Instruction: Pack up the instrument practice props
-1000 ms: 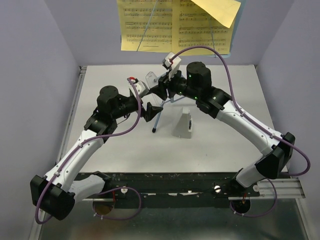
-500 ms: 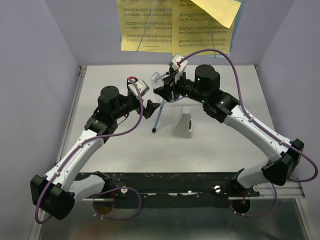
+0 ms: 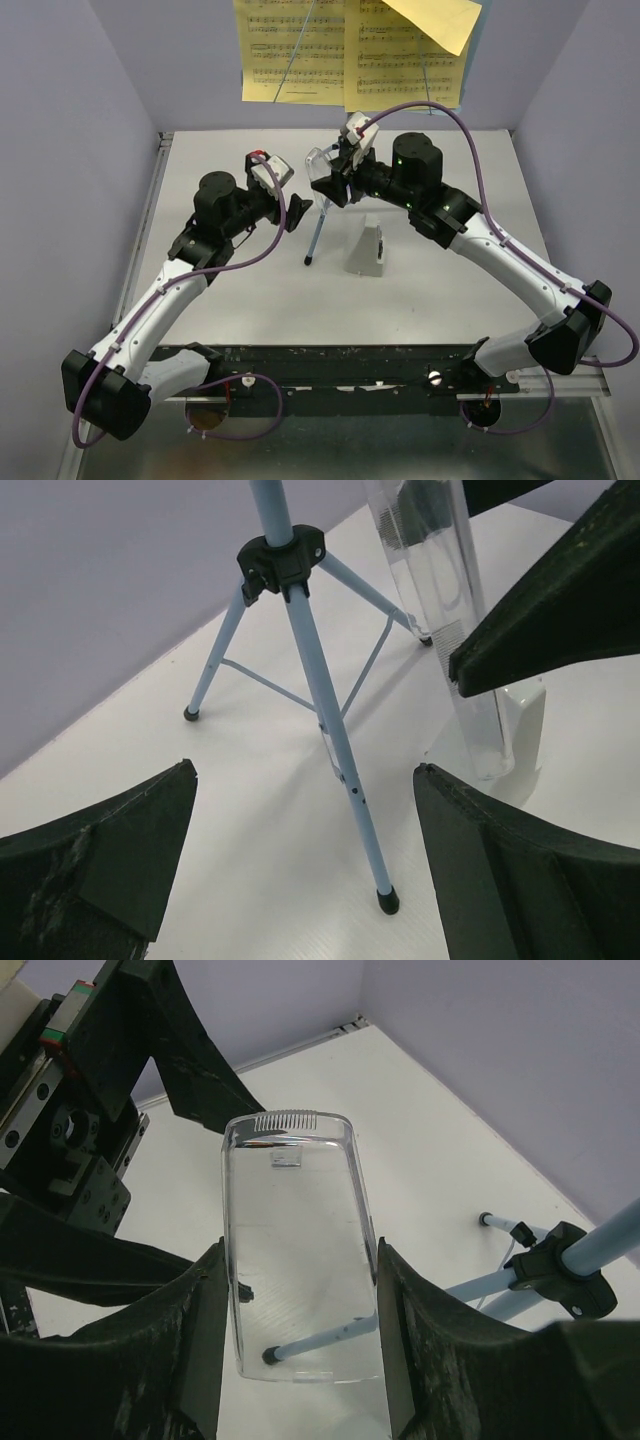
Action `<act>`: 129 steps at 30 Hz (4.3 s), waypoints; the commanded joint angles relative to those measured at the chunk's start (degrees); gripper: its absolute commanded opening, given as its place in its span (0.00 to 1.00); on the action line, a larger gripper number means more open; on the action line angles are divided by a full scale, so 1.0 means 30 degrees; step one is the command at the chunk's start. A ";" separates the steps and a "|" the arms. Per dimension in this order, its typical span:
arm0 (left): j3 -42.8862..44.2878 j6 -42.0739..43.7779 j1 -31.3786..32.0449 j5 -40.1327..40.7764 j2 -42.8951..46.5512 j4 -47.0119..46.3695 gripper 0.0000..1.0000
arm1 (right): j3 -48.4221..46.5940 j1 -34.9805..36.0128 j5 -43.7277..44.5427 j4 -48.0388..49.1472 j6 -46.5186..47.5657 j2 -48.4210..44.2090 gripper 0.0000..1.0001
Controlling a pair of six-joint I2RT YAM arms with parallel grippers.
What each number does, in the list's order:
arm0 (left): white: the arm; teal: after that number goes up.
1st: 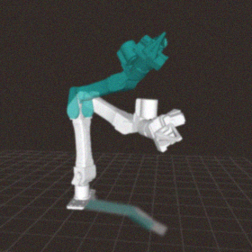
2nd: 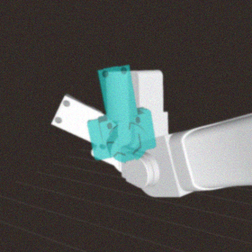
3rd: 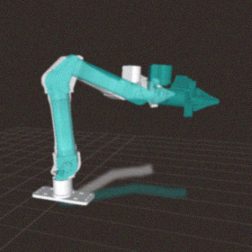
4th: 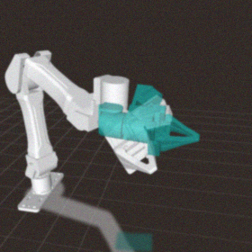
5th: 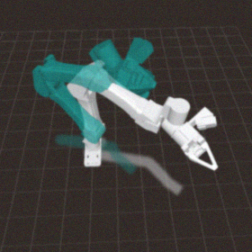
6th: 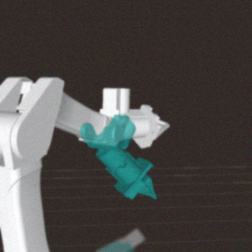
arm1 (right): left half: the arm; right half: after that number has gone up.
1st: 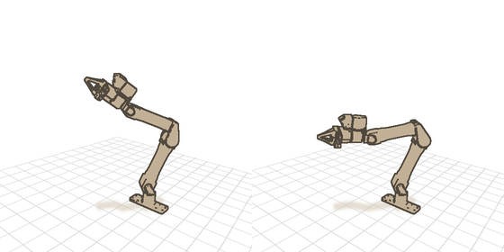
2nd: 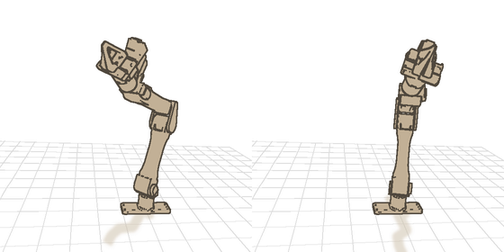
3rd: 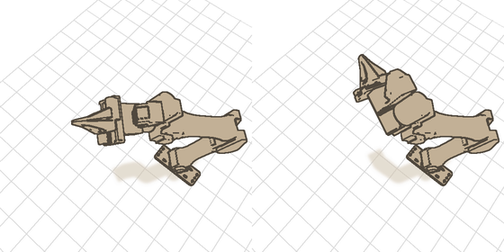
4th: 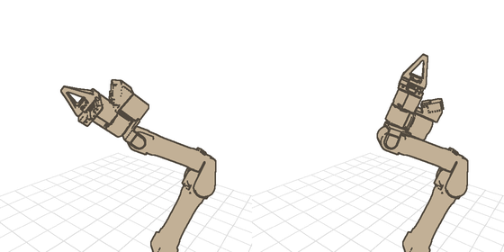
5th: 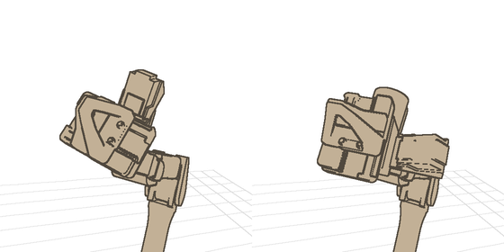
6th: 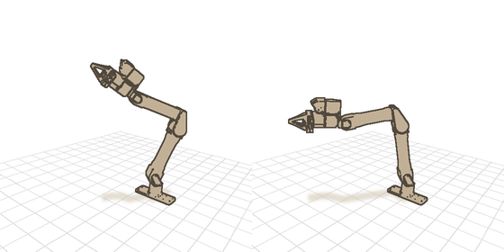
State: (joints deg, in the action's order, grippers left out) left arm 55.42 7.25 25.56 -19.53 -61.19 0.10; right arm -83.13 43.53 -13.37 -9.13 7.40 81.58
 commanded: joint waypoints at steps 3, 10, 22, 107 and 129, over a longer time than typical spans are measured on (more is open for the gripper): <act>-0.0805 -0.0362 -0.0026 -0.5028 0.0445 -0.0352 0.99 | -0.0032 -0.0183 0.0501 -0.0064 -0.0386 -0.0067 0.00; -0.0310 -0.0509 0.0181 -0.5768 -0.0579 -0.1467 0.99 | -0.0970 -0.0183 -0.0260 -0.0093 -0.0854 0.0814 0.00; 0.0014 0.0249 0.0093 -0.1694 -0.1020 -0.1470 0.99 | -0.0356 -0.0359 -0.1462 -0.0093 -0.0445 0.0228 0.00; 1.3225 1.2436 0.4106 -0.9779 -1.4671 1.1711 0.60 | 0.8521 -1.2664 -1.1510 -0.5220 0.5796 -0.8737 0.00; 0.9509 1.2998 0.3403 -0.9897 -1.0924 1.7429 0.07 | 1.3380 -1.1611 -1.8748 -0.1159 0.9087 -0.6627 0.00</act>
State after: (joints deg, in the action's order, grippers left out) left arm 88.09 48.29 36.05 -48.88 -96.29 45.23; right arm -46.26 6.98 -65.43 -22.76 36.51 61.36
